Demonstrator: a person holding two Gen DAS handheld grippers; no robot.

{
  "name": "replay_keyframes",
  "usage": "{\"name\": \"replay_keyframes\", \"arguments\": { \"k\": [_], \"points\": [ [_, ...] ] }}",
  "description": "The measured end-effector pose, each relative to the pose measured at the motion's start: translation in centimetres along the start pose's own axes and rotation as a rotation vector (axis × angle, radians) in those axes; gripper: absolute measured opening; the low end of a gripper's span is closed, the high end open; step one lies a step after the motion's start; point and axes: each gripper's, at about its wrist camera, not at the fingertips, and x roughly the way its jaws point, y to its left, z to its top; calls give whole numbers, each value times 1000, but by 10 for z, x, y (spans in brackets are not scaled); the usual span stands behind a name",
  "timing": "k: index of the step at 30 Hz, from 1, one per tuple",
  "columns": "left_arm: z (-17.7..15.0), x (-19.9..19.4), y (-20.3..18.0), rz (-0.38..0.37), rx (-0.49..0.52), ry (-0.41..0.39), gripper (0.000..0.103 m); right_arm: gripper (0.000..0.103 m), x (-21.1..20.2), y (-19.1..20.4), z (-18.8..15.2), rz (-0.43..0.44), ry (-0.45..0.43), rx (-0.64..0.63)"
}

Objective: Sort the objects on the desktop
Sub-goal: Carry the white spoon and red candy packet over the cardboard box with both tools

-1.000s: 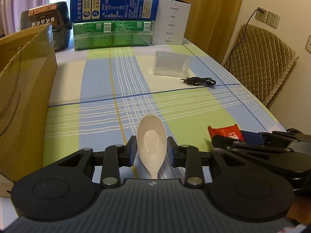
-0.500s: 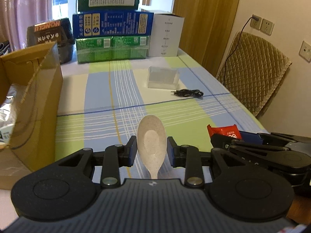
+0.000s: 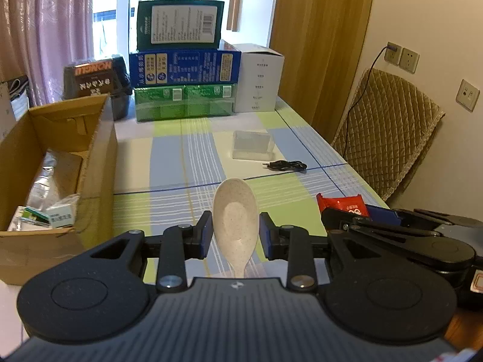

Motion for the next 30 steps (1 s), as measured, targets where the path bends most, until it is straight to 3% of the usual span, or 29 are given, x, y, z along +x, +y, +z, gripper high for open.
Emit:
{"name": "replay_keyframes", "arguments": {
  "k": [20,30],
  "points": [
    [7,-66,26,62,-17,-58,27,37,-35,44,11,86,-50,-49],
    [9,-87,72,123,-43,-69,27,37,-28,77,14,137,-44,-103]
  ]
}}
